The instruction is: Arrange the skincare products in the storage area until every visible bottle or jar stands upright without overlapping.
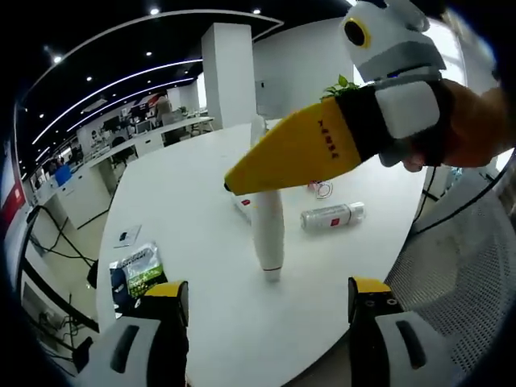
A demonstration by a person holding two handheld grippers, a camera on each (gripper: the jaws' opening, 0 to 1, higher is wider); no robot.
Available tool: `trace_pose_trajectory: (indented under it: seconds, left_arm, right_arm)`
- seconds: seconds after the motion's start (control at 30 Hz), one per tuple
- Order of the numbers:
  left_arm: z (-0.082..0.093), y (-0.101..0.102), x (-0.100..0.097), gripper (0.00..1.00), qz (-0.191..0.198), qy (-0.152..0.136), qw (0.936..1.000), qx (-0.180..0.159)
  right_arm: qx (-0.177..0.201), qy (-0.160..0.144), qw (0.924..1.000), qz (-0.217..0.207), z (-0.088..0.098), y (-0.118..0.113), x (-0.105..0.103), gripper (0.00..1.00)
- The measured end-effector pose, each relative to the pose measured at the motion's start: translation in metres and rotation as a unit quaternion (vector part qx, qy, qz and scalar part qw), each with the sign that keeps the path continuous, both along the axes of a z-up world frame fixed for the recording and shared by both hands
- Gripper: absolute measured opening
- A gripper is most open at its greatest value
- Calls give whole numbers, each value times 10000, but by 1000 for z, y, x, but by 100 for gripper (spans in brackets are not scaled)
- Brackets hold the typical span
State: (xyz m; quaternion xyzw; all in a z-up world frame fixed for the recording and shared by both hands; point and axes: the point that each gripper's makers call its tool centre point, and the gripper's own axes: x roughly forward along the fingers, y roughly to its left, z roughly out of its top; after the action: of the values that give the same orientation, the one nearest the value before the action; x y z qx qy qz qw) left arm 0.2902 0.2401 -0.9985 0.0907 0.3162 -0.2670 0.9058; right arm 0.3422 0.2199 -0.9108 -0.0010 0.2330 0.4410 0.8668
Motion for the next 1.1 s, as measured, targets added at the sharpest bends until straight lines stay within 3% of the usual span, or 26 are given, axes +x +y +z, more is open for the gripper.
trace_pose_trajectory:
  seconds: [0.13, 0.27, 0.43, 0.57, 0.67, 0.73, 1.1]
  left_arm:
    - [0, -3, 0, 87, -56, -4, 10000, -50]
    - [5, -7, 2, 97, 74, 26, 9990, -435]
    - [2, -9, -1, 97, 71, 187, 9988, -442]
    - [0, -14, -5, 96, -105, 232, 9989, -387]
    - [2, -16, -5, 96, -139, 220, 9987, -434]
    - [2, -15, -5, 96, -123, 195, 9987, -444]
    - [7, -13, -3, 94, -43, 79, 9987, -505]
  right_arm:
    - [-201, 36, 9998, -54, -10, -8, 0, 55]
    - [-198, 71, 9998, 68, -10, -10, -6, 53]
    - [-174, 108, 9998, 28, -8, -15, -7, 52]
    - [12, 195, 9991, -370, 0, -11, 6, 49]
    - [16, 205, 9990, -385, -2, -4, 3, 46]
    - [-285, 88, 9992, -285, -10, -3, 0, 45]
    - [-587, -282, 9979, -70, -13, 1, 11, 39]
